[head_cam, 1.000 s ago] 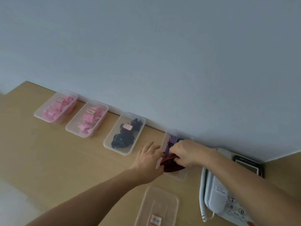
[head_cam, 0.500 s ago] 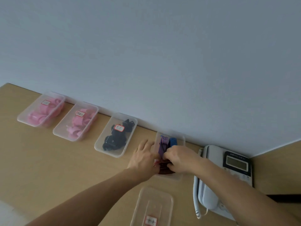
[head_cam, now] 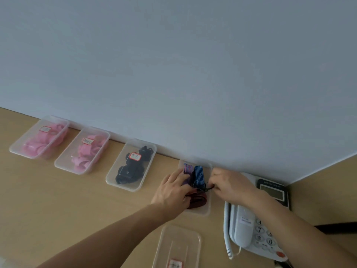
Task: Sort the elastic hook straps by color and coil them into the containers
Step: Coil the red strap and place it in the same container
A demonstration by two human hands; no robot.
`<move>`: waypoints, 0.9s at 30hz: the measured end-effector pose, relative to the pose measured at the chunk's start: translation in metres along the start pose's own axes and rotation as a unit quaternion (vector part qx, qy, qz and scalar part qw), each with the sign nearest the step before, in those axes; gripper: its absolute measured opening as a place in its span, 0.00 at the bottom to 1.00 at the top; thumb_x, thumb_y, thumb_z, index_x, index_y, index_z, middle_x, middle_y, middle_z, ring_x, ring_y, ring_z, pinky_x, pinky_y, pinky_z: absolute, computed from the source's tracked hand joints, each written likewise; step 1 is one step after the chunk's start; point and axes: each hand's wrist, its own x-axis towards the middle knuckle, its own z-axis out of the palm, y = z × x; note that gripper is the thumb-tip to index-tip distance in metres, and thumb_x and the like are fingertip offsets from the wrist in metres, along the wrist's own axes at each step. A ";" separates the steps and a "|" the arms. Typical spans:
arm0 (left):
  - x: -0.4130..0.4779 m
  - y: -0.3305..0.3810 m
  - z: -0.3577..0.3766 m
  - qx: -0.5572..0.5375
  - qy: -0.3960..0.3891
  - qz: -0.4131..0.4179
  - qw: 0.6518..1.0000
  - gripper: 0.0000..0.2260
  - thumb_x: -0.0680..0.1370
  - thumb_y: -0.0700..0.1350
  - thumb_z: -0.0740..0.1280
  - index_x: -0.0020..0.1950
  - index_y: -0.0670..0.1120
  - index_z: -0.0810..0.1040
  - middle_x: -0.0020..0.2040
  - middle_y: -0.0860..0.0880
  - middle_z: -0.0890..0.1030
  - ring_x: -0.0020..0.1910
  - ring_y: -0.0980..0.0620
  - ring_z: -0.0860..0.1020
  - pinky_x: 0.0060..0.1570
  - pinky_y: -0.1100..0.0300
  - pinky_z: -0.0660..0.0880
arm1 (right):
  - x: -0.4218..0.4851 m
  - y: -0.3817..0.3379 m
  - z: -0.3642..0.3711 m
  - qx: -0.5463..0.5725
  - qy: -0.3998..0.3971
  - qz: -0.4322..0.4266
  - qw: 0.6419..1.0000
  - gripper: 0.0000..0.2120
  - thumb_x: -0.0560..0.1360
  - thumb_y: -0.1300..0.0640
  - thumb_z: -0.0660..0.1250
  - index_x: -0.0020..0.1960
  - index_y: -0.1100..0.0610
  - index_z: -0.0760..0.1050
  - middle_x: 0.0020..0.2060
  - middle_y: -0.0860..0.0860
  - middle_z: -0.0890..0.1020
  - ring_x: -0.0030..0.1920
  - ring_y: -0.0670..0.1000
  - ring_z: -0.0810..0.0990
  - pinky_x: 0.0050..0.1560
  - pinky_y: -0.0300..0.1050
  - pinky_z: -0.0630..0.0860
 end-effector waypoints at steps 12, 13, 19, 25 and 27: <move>-0.001 0.002 0.004 -0.073 0.022 -0.024 0.997 0.15 0.75 0.46 0.66 0.61 0.48 0.79 0.74 0.55 0.68 0.78 0.54 0.54 0.72 0.60 0.54 | 0.040 -0.019 -0.004 -0.090 0.112 -0.091 0.985 0.08 0.72 0.60 0.70 0.48 0.50 0.82 0.40 0.49 0.80 0.42 0.53 0.79 0.34 0.46 0.75; -0.001 0.002 0.006 -0.071 0.027 -0.027 0.997 0.15 0.75 0.47 0.66 0.61 0.48 0.78 0.74 0.55 0.68 0.78 0.54 0.54 0.73 0.60 0.53 | 0.044 -0.019 0.000 -0.079 0.098 -0.066 0.990 0.10 0.76 0.59 0.65 0.54 0.50 0.81 0.45 0.49 0.81 0.48 0.54 0.78 0.41 0.48 0.76; -0.009 0.006 0.003 -0.065 0.063 -0.023 0.996 0.15 0.76 0.46 0.65 0.61 0.45 0.78 0.65 0.50 0.77 0.73 0.46 0.67 0.70 0.51 0.66 | 0.052 -0.020 0.022 -0.065 0.107 -0.027 0.992 0.16 0.76 0.54 0.59 0.60 0.53 0.78 0.57 0.48 0.80 0.59 0.54 0.71 0.57 0.49 0.70; -0.003 0.010 -0.005 -0.026 0.126 -0.005 0.992 0.10 0.64 0.41 0.79 0.42 0.50 0.85 0.43 0.54 0.85 0.51 0.49 0.84 0.43 0.57 0.80 | 0.040 -0.021 0.027 0.014 0.162 0.016 0.987 0.17 0.78 0.46 0.63 0.61 0.54 0.80 0.58 0.48 0.79 0.59 0.55 0.72 0.61 0.52 0.71; 0.000 0.013 -0.007 -0.025 0.135 -0.006 0.991 0.10 0.62 0.41 0.80 0.40 0.50 0.85 0.41 0.54 0.84 0.48 0.49 0.84 0.42 0.59 0.80 | 0.035 -0.023 0.030 0.036 0.190 0.009 0.981 0.15 0.75 0.48 0.69 0.58 0.54 0.82 0.54 0.49 0.81 0.56 0.56 0.75 0.56 0.54 0.74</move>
